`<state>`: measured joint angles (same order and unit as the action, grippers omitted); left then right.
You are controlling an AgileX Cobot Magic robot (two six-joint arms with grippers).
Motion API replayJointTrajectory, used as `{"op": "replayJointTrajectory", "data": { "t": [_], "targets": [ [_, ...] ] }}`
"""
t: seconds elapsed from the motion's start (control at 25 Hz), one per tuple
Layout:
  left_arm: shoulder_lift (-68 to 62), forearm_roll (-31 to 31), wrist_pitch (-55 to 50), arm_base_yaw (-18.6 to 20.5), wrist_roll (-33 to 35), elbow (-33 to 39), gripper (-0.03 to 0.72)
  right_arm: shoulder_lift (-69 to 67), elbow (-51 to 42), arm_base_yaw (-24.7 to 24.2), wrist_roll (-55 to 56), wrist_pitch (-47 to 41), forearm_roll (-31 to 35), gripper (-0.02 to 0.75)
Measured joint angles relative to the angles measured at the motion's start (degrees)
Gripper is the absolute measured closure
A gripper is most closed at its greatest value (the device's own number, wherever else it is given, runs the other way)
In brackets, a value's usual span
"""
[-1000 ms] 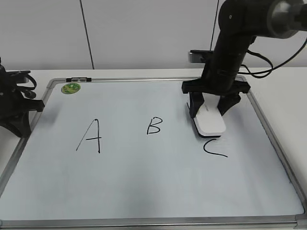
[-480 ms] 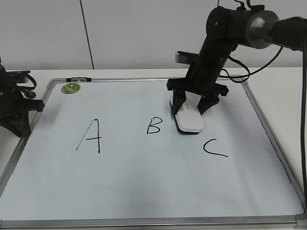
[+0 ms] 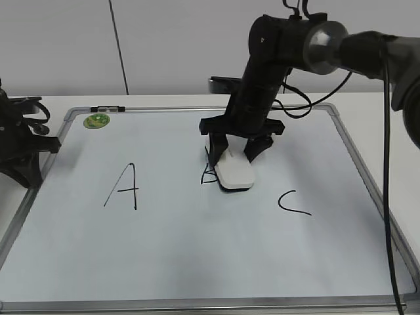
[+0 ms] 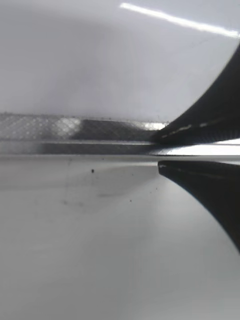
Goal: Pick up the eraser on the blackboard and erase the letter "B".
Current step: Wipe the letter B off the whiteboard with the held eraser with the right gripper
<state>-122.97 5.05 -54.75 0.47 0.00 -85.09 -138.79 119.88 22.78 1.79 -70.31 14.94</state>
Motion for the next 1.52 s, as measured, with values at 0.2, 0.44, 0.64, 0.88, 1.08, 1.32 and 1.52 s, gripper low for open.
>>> {"op": "replayJointTrajectory", "data": {
  "t": [0.2, 0.44, 0.64, 0.88, 1.08, 1.32, 1.52],
  "targets": [
    [0.0, 0.0, 0.11, 0.0, 0.0, 0.0, 0.604, -0.71, 0.36, 1.69, -0.09, -0.12, -0.12, 0.21],
    [0.0, 0.0, 0.11, 0.0, 0.0, 0.0, 0.604, -2.1, 1.06, 3.7, -0.09, 0.03, -0.02, 0.21],
    [0.0, 0.0, 0.11, 0.0, 0.0, 0.0, 0.604, -2.43, 1.33, 7.51, -0.09, 0.97, 0.37, 0.21],
    [0.0, 0.0, 0.11, 0.0, 0.0, 0.0, 0.604, -2.62, 1.33, 10.6, -0.09, 1.38, 2.09, 0.21],
    [0.0, 0.0, 0.11, 0.0, 0.0, 0.0, 0.604, -2.62, 1.55, 10.74, -0.22, 1.42, 2.54, 0.21],
    [0.0, 0.0, 0.17, 0.0, 0.0, 0.0, 0.604, -2.51, 3.63, 10.49, -0.24, 0.56, 2.8, 0.211],
    [0.0, 0.0, 0.17, 0.0, 0.0, 0.0, 0.604, -3.07, 7.74, 10.61, 0.51, -0.42, -2.96, 0.211]
  ]
}}
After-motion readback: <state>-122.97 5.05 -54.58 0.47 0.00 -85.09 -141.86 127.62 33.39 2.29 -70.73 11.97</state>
